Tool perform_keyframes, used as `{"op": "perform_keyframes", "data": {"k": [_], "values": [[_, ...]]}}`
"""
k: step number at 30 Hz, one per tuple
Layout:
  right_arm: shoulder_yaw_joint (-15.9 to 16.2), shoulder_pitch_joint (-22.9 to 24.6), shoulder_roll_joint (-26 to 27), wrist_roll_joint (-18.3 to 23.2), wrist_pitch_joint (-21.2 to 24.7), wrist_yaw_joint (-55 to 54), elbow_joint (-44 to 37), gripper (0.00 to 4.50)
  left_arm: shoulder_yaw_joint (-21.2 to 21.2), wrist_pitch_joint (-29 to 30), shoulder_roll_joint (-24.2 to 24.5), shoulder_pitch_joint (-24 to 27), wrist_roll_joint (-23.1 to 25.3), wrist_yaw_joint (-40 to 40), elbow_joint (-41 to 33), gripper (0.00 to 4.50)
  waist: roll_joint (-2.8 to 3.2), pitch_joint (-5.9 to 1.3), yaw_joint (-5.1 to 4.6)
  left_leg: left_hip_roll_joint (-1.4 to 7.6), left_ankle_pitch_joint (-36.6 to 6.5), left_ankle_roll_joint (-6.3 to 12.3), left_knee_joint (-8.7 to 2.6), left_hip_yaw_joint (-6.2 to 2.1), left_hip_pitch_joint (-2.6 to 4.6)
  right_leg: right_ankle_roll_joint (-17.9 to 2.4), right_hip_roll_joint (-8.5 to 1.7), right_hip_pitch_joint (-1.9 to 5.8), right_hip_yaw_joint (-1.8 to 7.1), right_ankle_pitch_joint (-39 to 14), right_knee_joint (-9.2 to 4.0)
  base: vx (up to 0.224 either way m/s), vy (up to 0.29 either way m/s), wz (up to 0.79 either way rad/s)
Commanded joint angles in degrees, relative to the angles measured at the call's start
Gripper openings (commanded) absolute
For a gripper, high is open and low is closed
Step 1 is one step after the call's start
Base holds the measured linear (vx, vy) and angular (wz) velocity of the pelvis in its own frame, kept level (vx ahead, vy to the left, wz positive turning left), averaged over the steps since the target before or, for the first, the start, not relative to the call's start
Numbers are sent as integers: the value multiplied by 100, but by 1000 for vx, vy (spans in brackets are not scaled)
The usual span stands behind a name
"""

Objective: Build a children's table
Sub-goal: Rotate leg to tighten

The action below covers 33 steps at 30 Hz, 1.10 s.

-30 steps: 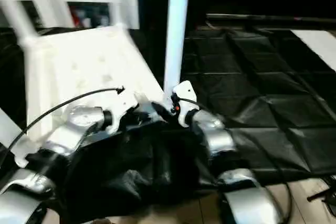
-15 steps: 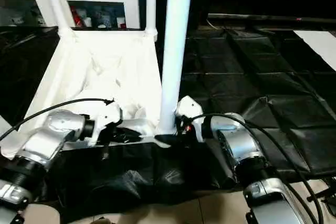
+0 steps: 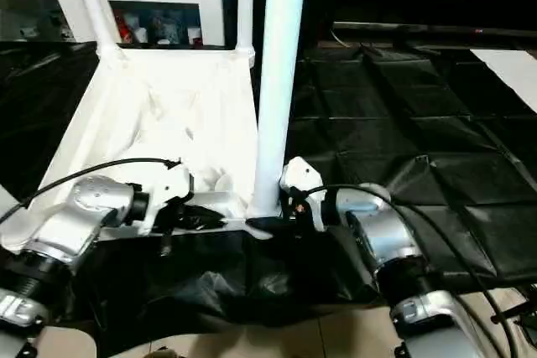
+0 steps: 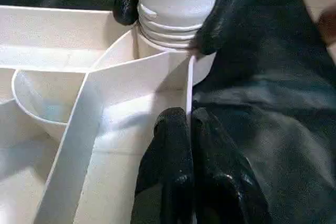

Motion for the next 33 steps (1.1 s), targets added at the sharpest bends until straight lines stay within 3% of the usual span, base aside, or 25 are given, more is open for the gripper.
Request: {"op": "perform_keyframes", "data": {"k": [1,3,5,10,13,15,16,18,19,21,23,27,33], "values": [[-140,-91,203,-46,19,-581,168,271,73,84,-305,-109,-90,382,126,0,-60,-308,-21,59,-921,187,-389,32,-5,-1144,-379,294,233,-1041,-470,0,0,0],[-370,-239,664,-108,-43,-1642,608,271,192,259,-595,-293,-40,927,295,0,-51,-302,-55,52,-911,76,-405,25,-16,-1068,-389,281,240,-1269,-484,0,0,0],[-563,-388,1002,-47,-25,-2330,950,271,210,311,-784,-424,69,1304,426,0,-64,-332,-114,39,-810,4,-401,3,-46,-986,-389,319,227,-1234,-470,0,0,0],[-883,-765,1606,60,-81,-3399,1639,271,208,394,-1170,-683,339,2113,682,0,-38,-349,-163,40,-655,90,-383,19,-28,-1179,-376,304,232,-684,-436,0,0,0],[-864,-831,1724,7,-148,-3419,1736,271,226,439,-1264,-713,368,2237,682,0,-36,-356,-166,35,-602,178,-365,31,-33,-1248,-372,323,233,-413,-421,0,0,0],[-795,-900,1879,-49,-327,-3243,1763,326,161,389,-1333,-685,366,2194,572,0,-39,-358,-156,39,-554,248,-361,35,-36,-1288,-376,328,233,-248,-407,0,0,0],[-771,-917,1907,-38,-363,-3109,1753,326,108,320,-1322,-647,360,2099,509,0,-37,-348,-158,42,-625,273,-366,37,-33,-1302,-382,323,230,-331,-421,0,0,0],[-754,-921,1904,-39,-373,-3043,1750,342,89,291,-1310,-621,350,2040,480,0,-40,-341,-161,46,-690,276,-372,34,-33,-1292,-387,323,234,-443,-430,0,0,0],[-677,-908,1837,-77,-390,-2858,1725,359,61,212,-1255,-534,298,1857,415,0,-76,-341,-160,48,-695,283,-374,30,-41,-1278,-391,336,232,-520,-428,0,0,0],[-528,-887,1700,-202,-498,-2594,1711,371,45,191,-1162,-428,246,1632,329,0,-64,-347,-173,54,-686,314,-370,28,-45,-1280,-396,335,230,-508,-427,0,0,0],[-471,-849,1586,-210,-511,-2350,1654,371,48,238,-1074,-364,240,1533,274,0,-57,-348,-173,54,-602,354,-362,38,-34,-1324,-386,324,234,-364,-415,0,0,0],[-352,-708,1211,-184,-548,-1564,1410,371,23,223,-738,-171,180,1105,88,0,-99,-340,-148,64,-599,466,-358,47,-33,-1356,-391,327,228,-339,-410,0,0,0],[-81,-427,669,-120,-443,-289,858,371,62,386,-118,110,150,484,-293,0,-72,-326,-122,87,-713,415,-379,36,-10,-1335,-386,303,225,-515,-413,0,0,0]]}}
